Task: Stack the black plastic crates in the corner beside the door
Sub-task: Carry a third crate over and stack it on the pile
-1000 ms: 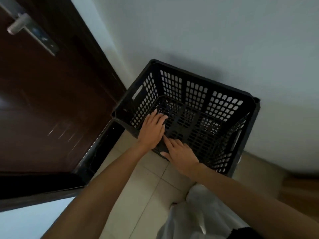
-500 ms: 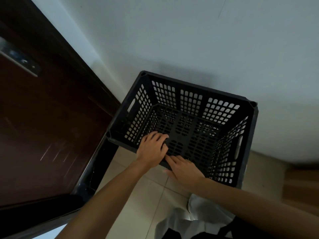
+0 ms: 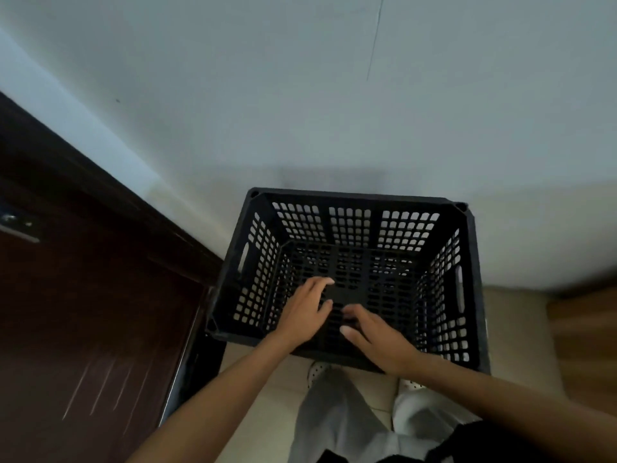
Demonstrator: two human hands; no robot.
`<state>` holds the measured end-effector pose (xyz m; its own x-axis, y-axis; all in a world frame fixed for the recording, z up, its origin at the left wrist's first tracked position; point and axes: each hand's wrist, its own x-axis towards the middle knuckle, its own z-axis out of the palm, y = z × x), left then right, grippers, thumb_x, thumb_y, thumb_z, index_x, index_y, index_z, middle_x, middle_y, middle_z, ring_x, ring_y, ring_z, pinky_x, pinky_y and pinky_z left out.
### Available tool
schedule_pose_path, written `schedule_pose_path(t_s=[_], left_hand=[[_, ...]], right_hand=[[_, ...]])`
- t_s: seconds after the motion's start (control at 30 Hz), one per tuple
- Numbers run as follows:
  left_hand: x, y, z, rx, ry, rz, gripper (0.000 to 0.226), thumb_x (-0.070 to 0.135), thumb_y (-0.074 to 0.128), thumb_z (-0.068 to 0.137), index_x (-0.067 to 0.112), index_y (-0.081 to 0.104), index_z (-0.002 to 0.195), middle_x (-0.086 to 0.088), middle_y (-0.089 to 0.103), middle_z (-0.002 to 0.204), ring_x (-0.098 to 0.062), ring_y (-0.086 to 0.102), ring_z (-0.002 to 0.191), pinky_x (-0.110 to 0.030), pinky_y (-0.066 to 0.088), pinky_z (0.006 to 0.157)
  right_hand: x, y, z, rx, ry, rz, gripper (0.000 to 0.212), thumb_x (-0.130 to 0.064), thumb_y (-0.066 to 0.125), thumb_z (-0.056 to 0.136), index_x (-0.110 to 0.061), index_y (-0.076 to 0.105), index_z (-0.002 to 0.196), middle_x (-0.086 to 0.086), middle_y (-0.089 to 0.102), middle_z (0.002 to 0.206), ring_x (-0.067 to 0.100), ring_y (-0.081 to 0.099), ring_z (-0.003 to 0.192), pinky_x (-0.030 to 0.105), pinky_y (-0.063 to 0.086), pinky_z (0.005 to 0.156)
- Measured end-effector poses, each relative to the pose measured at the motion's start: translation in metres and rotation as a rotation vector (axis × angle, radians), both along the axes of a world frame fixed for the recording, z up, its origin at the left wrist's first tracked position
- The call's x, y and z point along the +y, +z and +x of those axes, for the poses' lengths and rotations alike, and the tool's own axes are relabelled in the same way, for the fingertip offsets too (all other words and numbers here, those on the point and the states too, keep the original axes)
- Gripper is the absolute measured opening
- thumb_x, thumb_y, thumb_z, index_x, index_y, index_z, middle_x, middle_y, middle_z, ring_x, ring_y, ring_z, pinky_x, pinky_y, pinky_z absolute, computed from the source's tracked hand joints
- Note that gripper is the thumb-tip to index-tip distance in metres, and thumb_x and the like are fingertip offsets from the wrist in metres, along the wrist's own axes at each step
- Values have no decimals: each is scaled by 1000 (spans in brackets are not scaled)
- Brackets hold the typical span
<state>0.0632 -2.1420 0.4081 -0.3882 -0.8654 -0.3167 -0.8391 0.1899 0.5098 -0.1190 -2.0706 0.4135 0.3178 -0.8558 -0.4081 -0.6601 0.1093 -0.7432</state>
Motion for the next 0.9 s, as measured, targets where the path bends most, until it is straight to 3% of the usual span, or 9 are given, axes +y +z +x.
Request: schedule_pose_path(t_s=[0.07,0.13,0.27,0.4,0.53,0.67,0.9], left_hand=[[-27,8,0,45,-39,-54,41,25,48,98,27,41,138,7,41,144,-15,42,131,-38,44,103],[-61,17,1,84,-105,-159,43,19,51,96,25,43,138,6,43,143,-13,41,132,-37,43,106],[-140,38,6,107,-291,-437,51,7,53,92,18,44,140,2,39,147,-13,37,138,-29,35,114],[-212,48,-9,49,-534,-561,55,9,57,91,12,40,143,-5,41,147,-20,42,134,-32,38,111],[-240,24,-28,-104,-668,-428,59,29,54,95,14,31,148,-5,40,148,-25,50,127,-38,47,101],[-229,-5,-30,-220,-607,-419,77,46,55,90,15,20,152,-8,35,152,-27,38,137,-40,32,111],[-239,0,-33,-255,-685,-299,86,36,60,89,15,8,154,-9,23,157,-29,25,144,-44,23,116]], right_hand=[[-24,2,4,13,-170,-93,50,-63,29,91,-27,40,124,-5,53,129,15,50,122,35,44,100],[-55,9,8,57,-303,-234,29,-35,42,98,-23,43,124,-4,52,128,16,49,121,36,44,101],[-126,35,16,150,-518,-476,46,-8,51,88,-16,42,132,2,49,136,21,42,129,40,38,107],[-183,42,15,392,-531,-543,56,-5,48,82,-15,40,137,4,47,137,24,36,133,42,30,112],[-214,18,2,636,-330,-374,63,-11,52,84,-13,34,144,8,42,144,29,33,137,43,22,116],[-216,0,-3,764,-198,-342,77,-14,57,79,-11,23,148,9,30,152,30,21,144,45,7,121],[-219,-9,4,840,-215,-324,85,-12,56,73,-9,19,149,13,26,152,33,14,145,48,1,119]])
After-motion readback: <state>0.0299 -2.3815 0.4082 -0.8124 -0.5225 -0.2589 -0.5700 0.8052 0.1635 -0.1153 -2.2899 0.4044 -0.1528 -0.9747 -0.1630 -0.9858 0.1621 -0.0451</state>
